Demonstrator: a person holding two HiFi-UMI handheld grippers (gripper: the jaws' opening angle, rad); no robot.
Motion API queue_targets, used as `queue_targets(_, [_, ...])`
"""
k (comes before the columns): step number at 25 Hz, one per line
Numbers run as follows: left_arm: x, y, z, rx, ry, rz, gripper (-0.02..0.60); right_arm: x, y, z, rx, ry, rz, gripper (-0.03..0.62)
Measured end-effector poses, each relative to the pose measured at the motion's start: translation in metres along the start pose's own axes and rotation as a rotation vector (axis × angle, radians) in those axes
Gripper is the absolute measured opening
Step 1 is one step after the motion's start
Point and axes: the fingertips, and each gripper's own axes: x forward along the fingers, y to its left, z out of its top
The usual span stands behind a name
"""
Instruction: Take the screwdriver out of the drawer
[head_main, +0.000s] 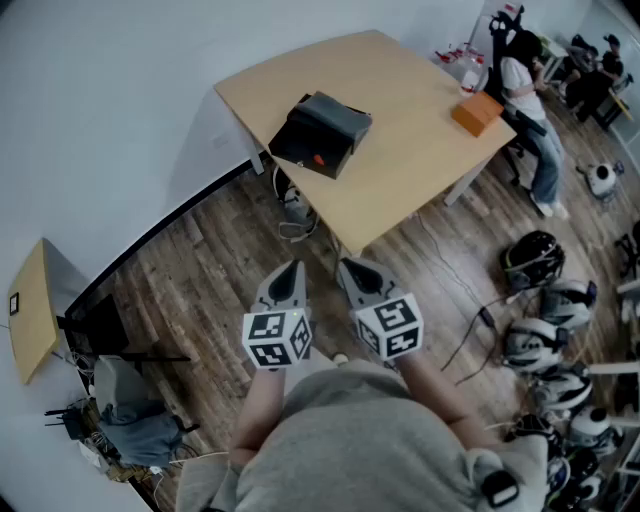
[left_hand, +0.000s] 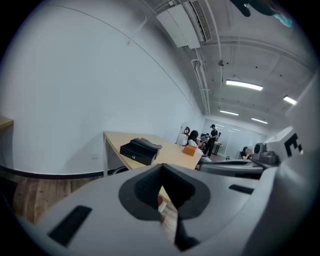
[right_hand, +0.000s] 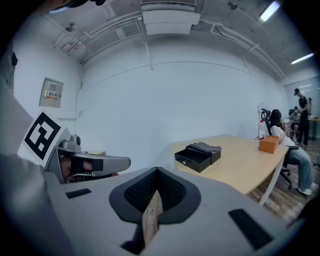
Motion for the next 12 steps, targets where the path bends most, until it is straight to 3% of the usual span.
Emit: queue_targets(12, [-0.010,-0.011,-0.003,0.014,-0.017,0.010,0.000,-0.013,0.002,0.002,-0.010,-0.019,0.014,-0.002])
